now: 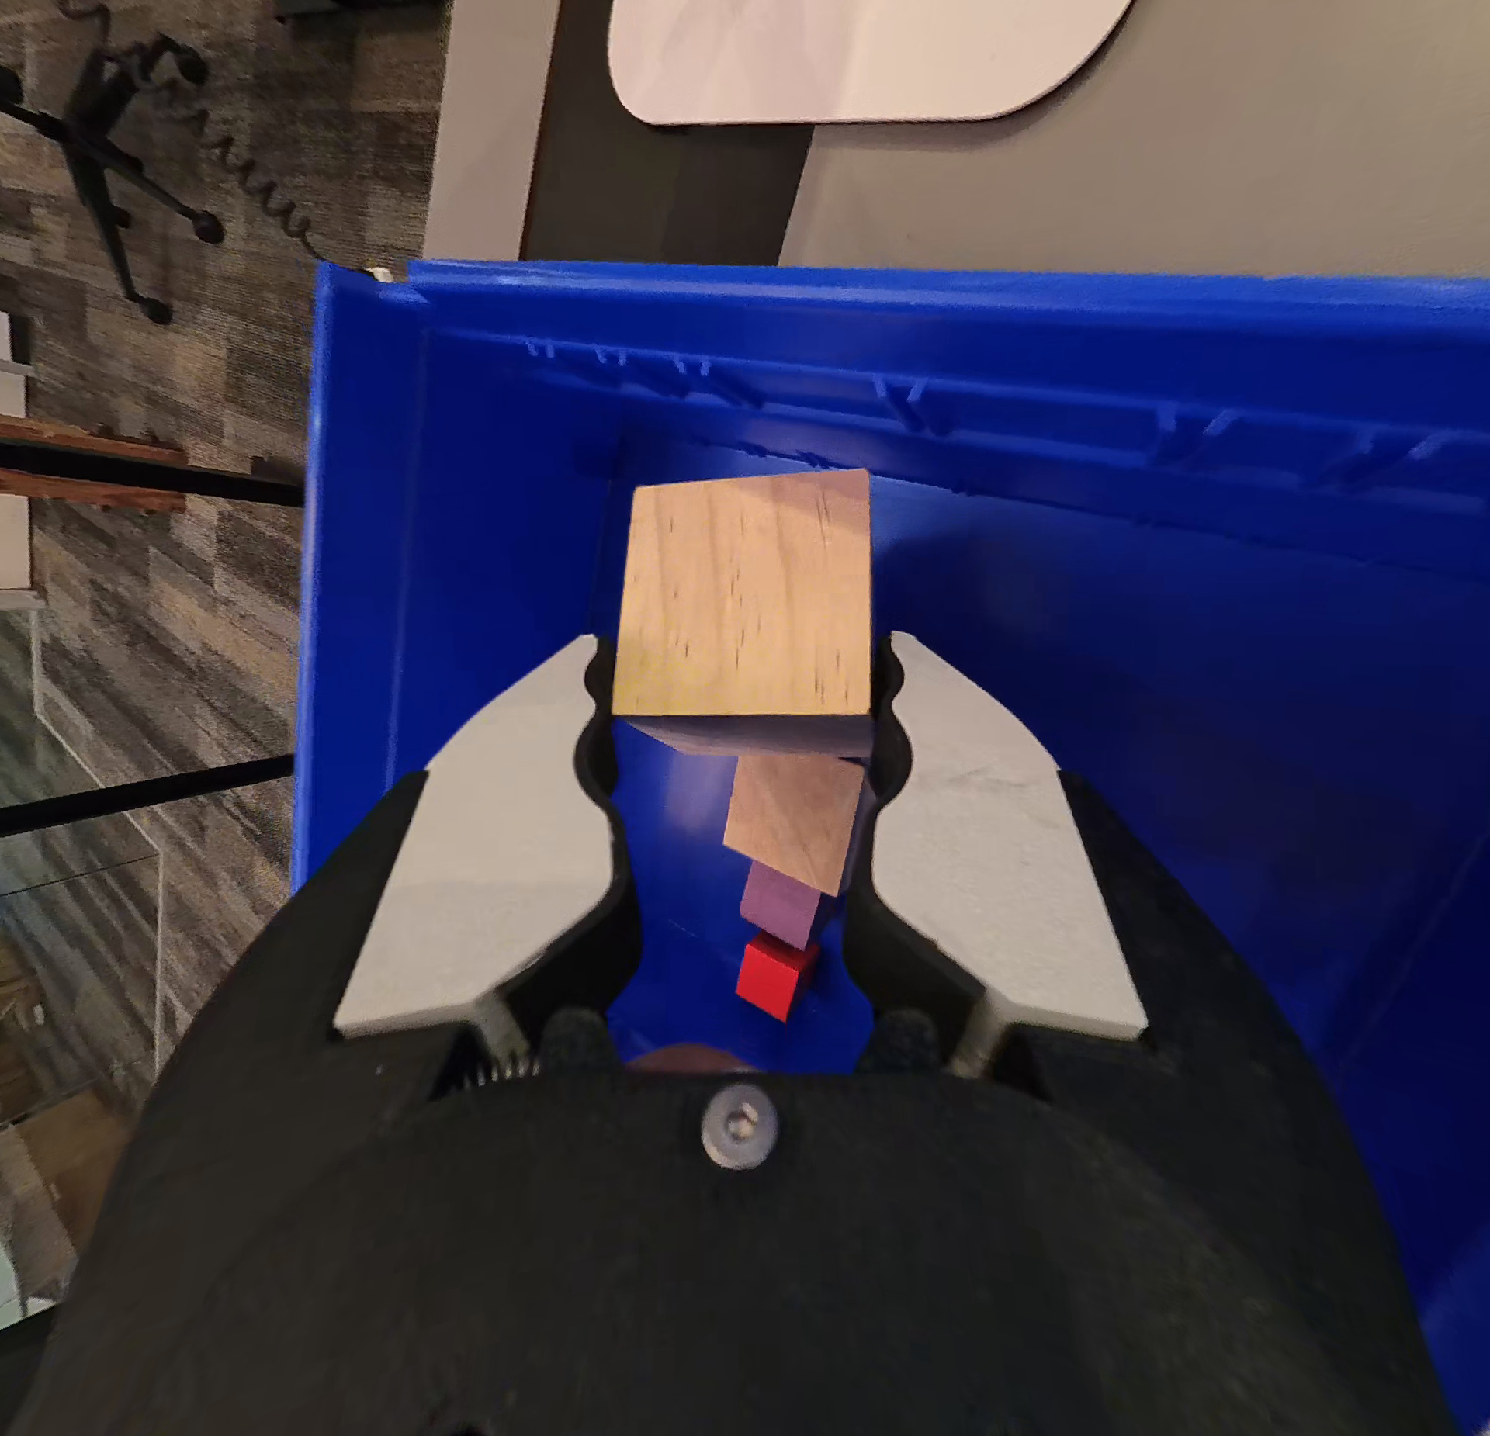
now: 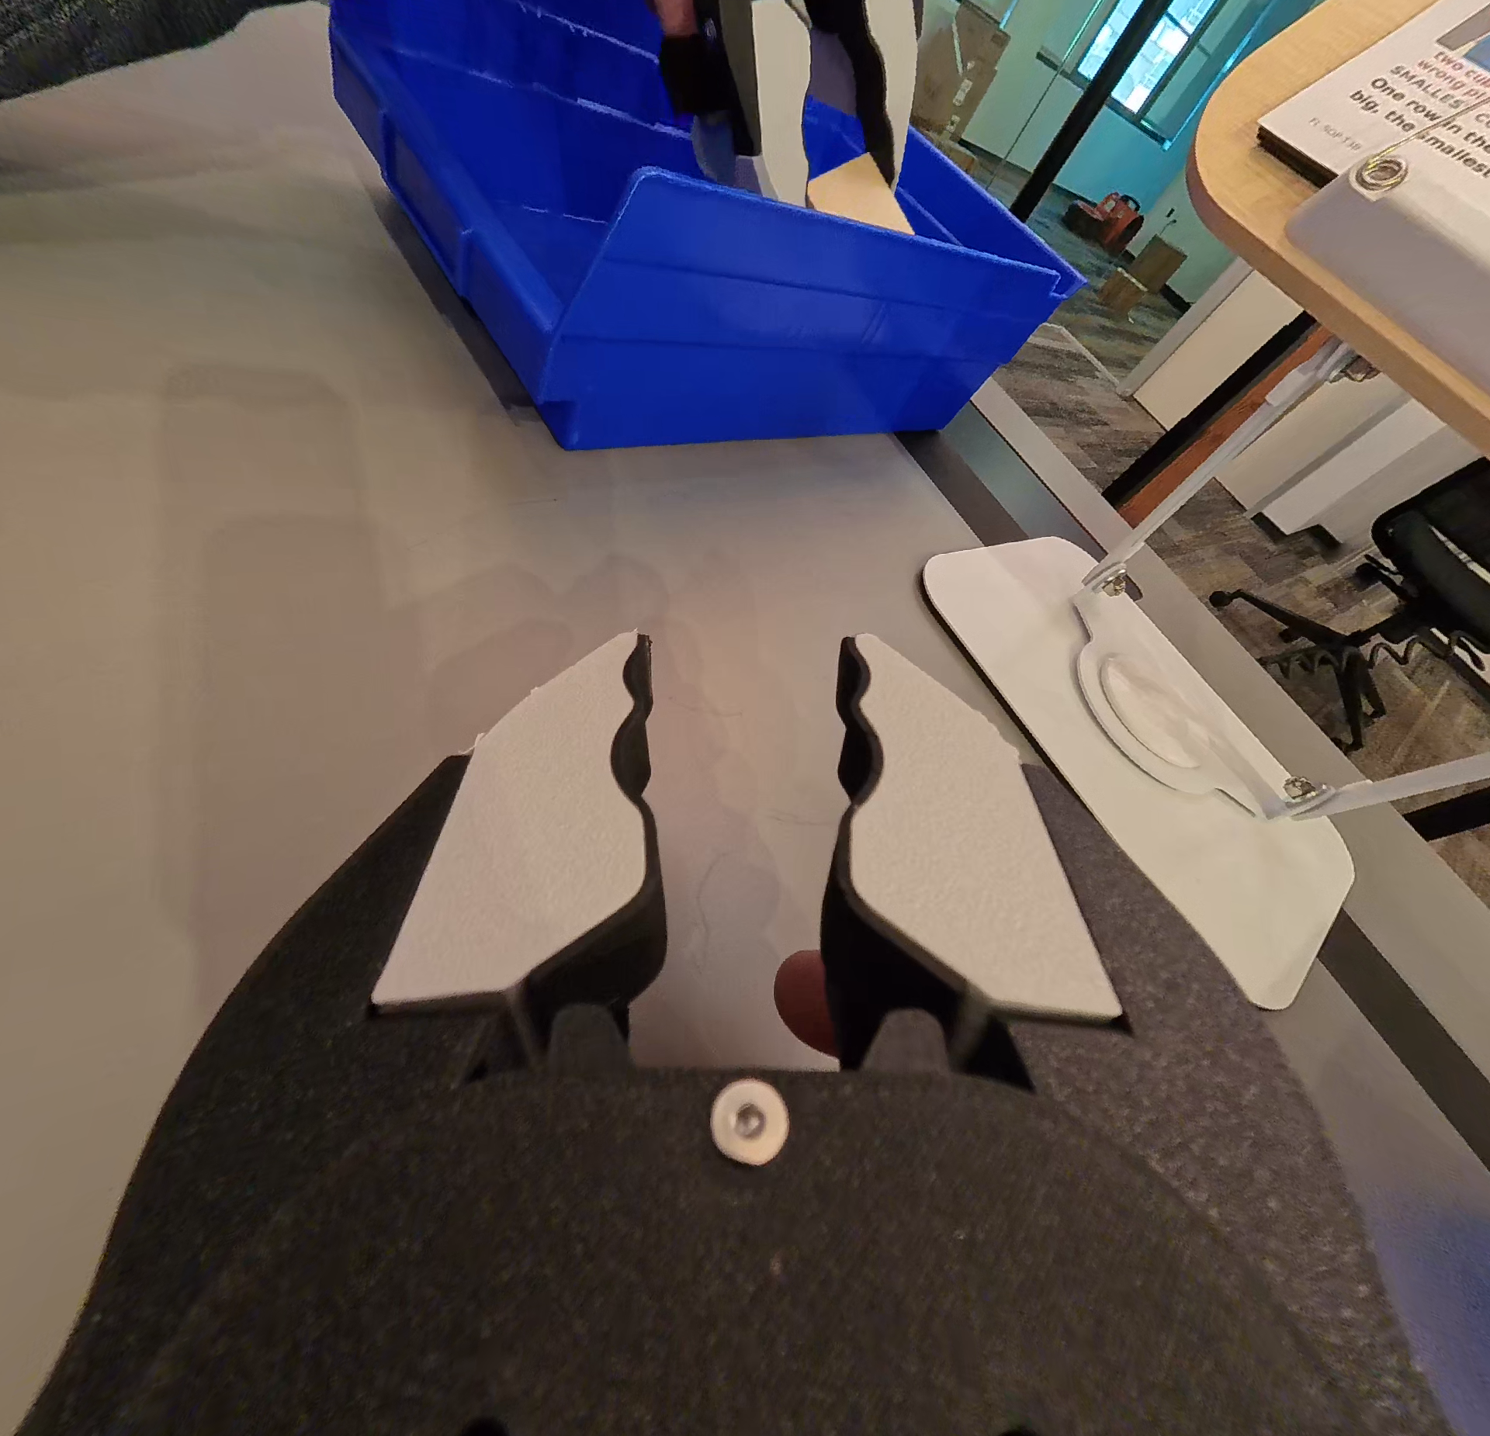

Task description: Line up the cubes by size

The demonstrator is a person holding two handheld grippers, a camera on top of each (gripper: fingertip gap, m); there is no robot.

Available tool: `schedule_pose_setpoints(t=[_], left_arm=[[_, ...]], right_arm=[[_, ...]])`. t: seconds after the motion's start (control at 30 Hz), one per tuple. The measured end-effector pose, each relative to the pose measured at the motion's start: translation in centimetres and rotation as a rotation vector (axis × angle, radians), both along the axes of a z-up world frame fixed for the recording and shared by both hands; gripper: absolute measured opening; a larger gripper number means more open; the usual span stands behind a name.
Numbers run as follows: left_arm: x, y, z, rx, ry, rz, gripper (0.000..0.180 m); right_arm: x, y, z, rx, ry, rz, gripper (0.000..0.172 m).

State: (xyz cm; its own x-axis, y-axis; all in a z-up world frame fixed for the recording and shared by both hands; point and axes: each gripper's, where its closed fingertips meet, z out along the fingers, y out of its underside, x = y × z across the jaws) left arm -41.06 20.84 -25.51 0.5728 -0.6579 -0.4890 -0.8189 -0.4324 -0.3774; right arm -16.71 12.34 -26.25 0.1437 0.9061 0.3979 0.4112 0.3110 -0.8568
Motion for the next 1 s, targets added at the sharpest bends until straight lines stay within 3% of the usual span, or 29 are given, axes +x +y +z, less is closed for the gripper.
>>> schedule_pose_setpoints(t=[0.27,0.5,0.83,1.0], left_arm=[[0.5,-1.1,5.7,0.151,0.042,-0.010,0.061],[5.4,-3.2,12.3,0.329,0.063,-0.133,0.060],[16.1,-6.4,16.9,0.467,0.063,-0.417,0.060],[21.4,-8.0,17.5,0.501,0.038,-0.576,0.060]], right_arm=[[0.1,0.1,0.5,-0.018,0.033,0.006,0.046],[0.0,0.0,2.1,0.014,0.130,0.052,0.048],[1.2,0.5,16.7,0.305,0.360,0.254,0.050],[2.2,-0.5,19.4,0.369,0.327,0.338,0.059]])
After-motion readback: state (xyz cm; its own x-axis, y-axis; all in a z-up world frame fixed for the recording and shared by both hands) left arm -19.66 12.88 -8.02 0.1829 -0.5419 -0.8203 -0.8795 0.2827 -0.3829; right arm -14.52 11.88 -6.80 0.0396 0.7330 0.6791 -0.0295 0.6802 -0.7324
